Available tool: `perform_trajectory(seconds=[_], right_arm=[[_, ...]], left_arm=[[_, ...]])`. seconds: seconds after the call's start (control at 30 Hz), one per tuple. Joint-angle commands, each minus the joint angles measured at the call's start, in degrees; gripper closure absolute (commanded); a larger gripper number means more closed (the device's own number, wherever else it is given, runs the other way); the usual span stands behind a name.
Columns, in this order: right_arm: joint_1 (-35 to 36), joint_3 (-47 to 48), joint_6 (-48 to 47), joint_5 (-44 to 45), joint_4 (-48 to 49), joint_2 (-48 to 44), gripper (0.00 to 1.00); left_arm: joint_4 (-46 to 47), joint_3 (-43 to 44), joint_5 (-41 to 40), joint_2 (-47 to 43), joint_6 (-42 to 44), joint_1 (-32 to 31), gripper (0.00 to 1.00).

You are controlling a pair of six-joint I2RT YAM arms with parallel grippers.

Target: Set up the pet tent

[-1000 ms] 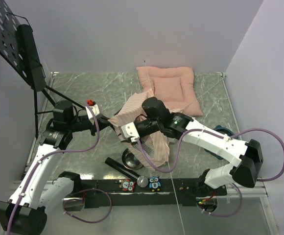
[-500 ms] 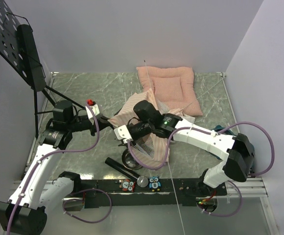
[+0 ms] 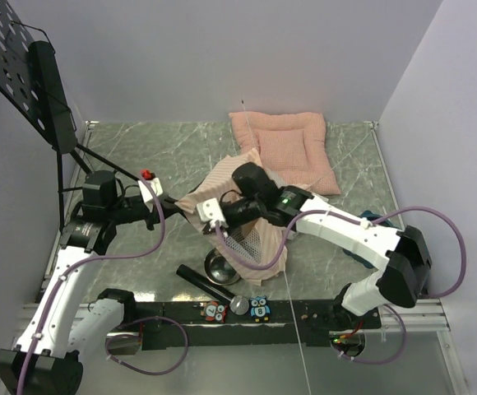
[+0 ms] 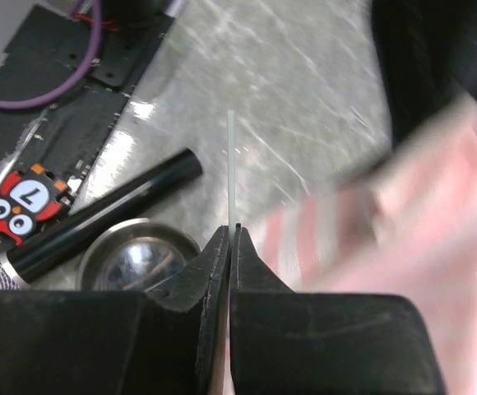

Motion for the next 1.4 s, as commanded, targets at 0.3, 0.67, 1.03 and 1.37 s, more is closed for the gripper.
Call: perform_trajectory(seconds=[0.3, 0.67, 1.03, 1.37], right_arm=[[-9.2, 6.4, 12.6, -1.6, -6.3, -2.3, 1.00], [-8.9, 7.2, 13.7, -1.6, -4.8, -1.6, 1.00], [-7.1, 7.6, 11.3, -0.4, -4.9, -0.9, 1.00], [-7.2, 8.9, 12.3, -0.4, -4.5, -0.3, 1.00]], left_arm=[[-1.5, 3.1, 4.1, -3.1, 6.5, 2.2, 0.99], [-1.8, 3.5, 4.9, -1.4, 6.2, 2.2, 0.99], [-2.2, 3.5, 4.5, -1.3, 5.8, 2.2, 0.99], [-3.0, 2.6, 4.8, -2.0, 7.0, 2.2, 0.99]])
